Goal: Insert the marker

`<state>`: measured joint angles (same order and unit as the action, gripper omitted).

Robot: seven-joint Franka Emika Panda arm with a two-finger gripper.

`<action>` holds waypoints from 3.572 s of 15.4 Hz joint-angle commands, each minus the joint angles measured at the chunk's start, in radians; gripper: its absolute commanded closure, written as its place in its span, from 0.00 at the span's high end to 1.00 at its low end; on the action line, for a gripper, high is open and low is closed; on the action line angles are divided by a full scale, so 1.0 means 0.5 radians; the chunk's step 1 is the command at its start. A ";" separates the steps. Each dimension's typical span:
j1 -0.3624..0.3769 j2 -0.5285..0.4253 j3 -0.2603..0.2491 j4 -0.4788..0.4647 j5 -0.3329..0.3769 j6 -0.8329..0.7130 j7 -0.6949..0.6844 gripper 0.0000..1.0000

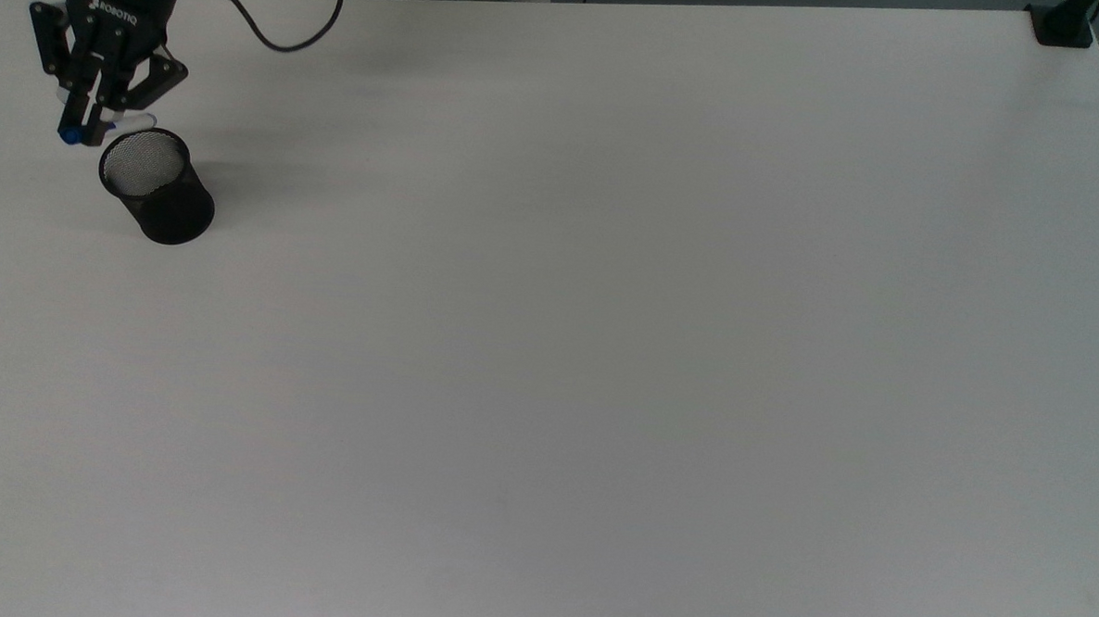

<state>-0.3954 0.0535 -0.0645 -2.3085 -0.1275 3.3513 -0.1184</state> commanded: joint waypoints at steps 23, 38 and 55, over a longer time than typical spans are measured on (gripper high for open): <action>-0.016 0.185 -0.018 0.067 -0.003 0.161 0.181 0.69; 0.386 -0.205 0.108 0.935 0.006 -2.237 0.783 1.00; 0.708 -0.144 0.123 1.175 0.068 -3.006 0.412 1.00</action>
<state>-0.0472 -0.0220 0.0040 -1.7384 -0.1041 1.8487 0.1342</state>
